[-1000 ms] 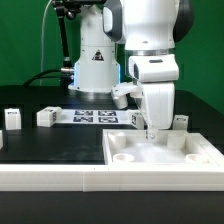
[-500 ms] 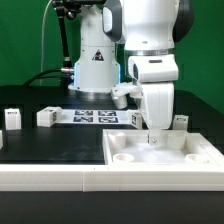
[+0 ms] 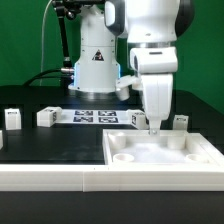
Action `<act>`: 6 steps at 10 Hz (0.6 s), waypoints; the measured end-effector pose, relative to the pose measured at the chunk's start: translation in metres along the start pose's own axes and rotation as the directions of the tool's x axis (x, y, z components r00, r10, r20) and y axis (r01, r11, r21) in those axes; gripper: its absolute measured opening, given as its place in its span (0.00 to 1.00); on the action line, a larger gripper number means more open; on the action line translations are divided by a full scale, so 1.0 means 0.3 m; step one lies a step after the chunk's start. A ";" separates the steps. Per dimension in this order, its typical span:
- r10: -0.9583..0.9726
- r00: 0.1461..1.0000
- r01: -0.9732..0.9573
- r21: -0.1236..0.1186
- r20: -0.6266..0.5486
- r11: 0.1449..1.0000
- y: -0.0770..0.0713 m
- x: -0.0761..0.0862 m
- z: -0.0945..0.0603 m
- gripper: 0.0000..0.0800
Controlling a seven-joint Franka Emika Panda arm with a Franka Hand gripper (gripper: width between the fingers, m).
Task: Assemble one leg
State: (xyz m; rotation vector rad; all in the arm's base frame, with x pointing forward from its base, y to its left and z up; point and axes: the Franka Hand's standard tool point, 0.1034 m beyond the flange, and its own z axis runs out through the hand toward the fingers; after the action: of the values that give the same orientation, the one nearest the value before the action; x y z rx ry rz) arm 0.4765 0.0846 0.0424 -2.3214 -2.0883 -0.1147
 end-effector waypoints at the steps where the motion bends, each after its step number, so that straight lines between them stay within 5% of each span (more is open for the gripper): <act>1: 0.021 1.000 -0.021 -0.014 0.002 1.000 -0.004 0.011 -0.033 0.81; 6: 0.149 0.989 -0.149 -0.016 -0.001 0.989 -0.012 0.014 -0.038 0.81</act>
Offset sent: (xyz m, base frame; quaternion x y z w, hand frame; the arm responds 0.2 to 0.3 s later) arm 0.0000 0.0000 0.0000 0.0000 0.0000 0.0000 1.0000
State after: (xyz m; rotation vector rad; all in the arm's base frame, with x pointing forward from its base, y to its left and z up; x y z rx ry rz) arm 0.4727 0.0884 0.0539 -2.4764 -1.9117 -0.1285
